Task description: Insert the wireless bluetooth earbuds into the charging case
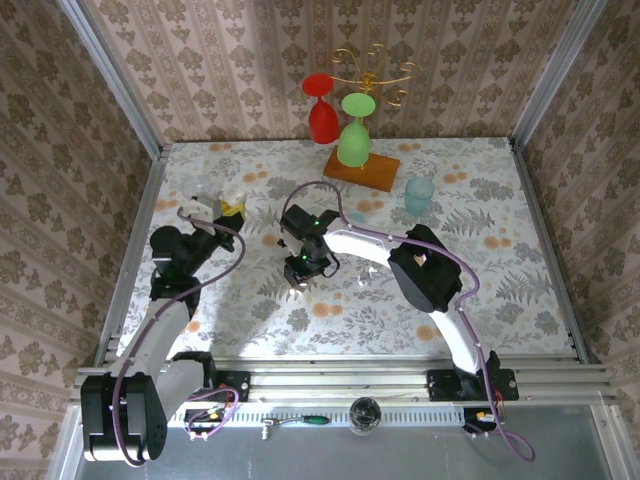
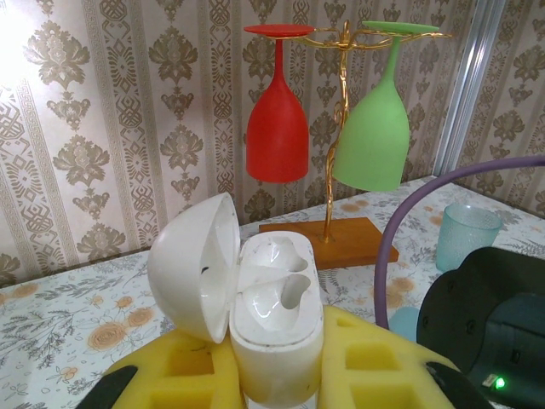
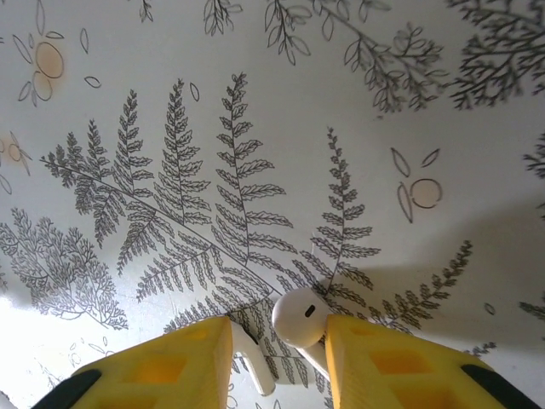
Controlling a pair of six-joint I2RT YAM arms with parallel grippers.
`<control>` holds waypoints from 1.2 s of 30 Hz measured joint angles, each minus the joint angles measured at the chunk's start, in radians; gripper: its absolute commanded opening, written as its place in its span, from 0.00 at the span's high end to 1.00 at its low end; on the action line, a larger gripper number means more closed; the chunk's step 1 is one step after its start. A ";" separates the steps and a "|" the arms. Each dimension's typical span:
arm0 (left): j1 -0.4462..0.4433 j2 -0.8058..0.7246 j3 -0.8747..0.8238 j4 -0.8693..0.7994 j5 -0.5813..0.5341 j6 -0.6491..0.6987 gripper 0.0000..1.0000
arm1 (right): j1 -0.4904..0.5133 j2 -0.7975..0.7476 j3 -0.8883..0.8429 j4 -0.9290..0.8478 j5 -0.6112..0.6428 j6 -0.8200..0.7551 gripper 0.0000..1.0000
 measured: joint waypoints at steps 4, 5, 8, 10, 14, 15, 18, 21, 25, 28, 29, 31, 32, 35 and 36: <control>0.000 0.000 0.000 0.004 0.005 -0.004 1.00 | 0.002 0.023 0.021 -0.016 0.005 -0.003 0.72; 0.000 0.000 0.000 0.005 0.007 -0.004 1.00 | 0.002 0.023 0.024 -0.019 0.008 -0.004 0.73; 0.000 0.000 0.000 0.006 0.008 -0.008 1.00 | 0.001 0.026 0.028 -0.028 0.019 -0.007 0.75; 0.000 0.000 0.000 0.006 0.009 -0.008 1.00 | 0.001 0.026 0.029 -0.029 0.024 -0.014 0.75; 0.000 0.000 0.000 0.006 0.018 -0.009 1.00 | 0.000 0.023 0.024 -0.029 0.031 -0.026 0.76; -0.001 0.000 0.000 0.006 0.019 -0.009 1.00 | -0.003 0.014 0.011 -0.023 0.033 -0.027 0.76; -0.010 0.002 0.000 0.006 0.022 -0.008 1.00 | -0.013 -0.035 -0.065 -0.019 0.045 -0.025 0.76; -0.046 0.011 0.000 0.005 0.021 0.002 1.00 | -0.041 -0.113 -0.180 -0.012 0.061 -0.013 0.76; -0.109 0.028 0.000 0.006 0.018 0.024 1.00 | -0.092 -0.222 -0.343 0.023 0.084 0.027 0.76; -0.160 0.048 0.000 0.007 0.015 0.043 1.00 | -0.129 -0.306 -0.464 0.046 0.107 0.063 0.76; -0.179 0.057 0.000 0.008 0.014 0.050 1.00 | -0.138 -0.329 -0.497 0.054 0.113 0.076 0.76; -0.212 0.077 0.000 0.011 0.013 0.060 1.00 | -0.147 -0.362 -0.541 0.062 0.127 0.098 0.72; -0.227 0.085 0.000 0.011 0.013 0.063 1.00 | -0.148 -0.370 -0.551 0.063 0.134 0.107 0.68; -0.268 0.097 0.000 0.010 0.014 0.068 1.00 | -0.148 -0.384 -0.566 0.067 0.155 0.125 0.62; -0.278 0.097 0.000 0.010 0.014 0.068 1.00 | -0.145 -0.389 -0.566 0.068 0.165 0.129 0.60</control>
